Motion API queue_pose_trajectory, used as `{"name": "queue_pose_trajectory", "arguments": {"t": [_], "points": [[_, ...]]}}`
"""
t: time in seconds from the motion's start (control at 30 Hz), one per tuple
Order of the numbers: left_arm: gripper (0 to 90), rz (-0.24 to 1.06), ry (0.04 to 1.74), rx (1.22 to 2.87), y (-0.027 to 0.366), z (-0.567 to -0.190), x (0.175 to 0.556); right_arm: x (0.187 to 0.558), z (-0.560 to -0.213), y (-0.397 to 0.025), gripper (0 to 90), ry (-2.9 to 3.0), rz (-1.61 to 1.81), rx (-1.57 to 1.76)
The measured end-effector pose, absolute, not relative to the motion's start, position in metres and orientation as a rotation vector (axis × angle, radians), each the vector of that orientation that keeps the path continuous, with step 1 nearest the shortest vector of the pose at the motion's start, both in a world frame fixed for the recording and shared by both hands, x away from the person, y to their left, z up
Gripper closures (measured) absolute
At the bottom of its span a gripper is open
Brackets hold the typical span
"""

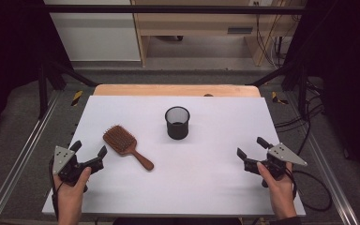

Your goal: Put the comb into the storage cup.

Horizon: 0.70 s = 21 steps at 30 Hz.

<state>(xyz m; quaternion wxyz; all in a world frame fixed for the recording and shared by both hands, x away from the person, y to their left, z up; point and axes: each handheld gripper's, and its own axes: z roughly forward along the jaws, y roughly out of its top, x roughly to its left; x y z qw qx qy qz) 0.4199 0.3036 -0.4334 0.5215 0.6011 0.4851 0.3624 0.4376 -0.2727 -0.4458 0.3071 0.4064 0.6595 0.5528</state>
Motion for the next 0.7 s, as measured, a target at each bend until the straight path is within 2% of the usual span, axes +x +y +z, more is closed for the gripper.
{"name": "queue_pose_trajectory", "arguments": {"t": [0.43, 0.7], "points": [[8.3, 0.868, 1.174, 1.513, 0.289, -0.435, 0.422, 0.439, -0.449, -0.271, 9.2, 1.762, 1.420, 1.113], [14.1, 0.806, 1.160, 1.569, 0.267, -0.435, 0.426, 0.440, -0.450, -0.270, 8.5, 1.773, 1.407, 1.120]]}}
